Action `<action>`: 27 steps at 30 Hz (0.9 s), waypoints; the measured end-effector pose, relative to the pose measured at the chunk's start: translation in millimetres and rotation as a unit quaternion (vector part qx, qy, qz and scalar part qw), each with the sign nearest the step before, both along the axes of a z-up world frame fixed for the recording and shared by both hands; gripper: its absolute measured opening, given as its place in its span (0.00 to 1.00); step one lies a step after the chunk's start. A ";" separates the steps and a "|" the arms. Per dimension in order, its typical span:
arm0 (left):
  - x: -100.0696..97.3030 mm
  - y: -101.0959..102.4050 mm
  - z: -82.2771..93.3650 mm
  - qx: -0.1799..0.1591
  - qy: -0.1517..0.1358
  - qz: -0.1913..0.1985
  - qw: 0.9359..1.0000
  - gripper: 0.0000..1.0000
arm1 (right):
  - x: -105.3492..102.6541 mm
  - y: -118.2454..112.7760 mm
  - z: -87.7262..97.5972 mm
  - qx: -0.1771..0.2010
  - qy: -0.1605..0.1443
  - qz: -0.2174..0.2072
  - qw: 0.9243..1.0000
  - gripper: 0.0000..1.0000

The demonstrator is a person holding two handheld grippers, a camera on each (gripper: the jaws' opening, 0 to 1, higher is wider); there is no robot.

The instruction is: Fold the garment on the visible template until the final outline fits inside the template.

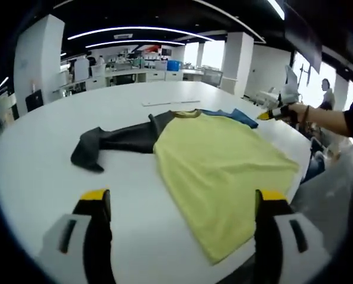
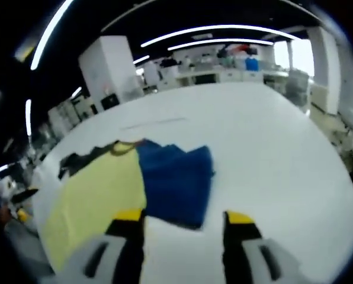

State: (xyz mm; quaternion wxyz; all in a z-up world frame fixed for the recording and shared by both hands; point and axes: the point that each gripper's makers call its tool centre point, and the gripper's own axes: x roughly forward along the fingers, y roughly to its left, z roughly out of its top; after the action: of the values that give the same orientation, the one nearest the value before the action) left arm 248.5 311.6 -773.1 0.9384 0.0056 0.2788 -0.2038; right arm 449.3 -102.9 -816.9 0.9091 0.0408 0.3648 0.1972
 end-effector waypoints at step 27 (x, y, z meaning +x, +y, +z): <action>-3.2 19.1 1.7 0.017 -0.006 0.030 0.999 0.99 | 10.7 0.6 -18.3 0.038 0.055 -0.075 0.995 0.00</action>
State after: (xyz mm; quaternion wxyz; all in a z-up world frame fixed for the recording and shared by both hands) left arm 245.3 330.7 -771.4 0.9454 0.0140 0.2769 -0.1712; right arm 460.0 -102.3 -835.3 0.8977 0.1134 0.4023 0.1392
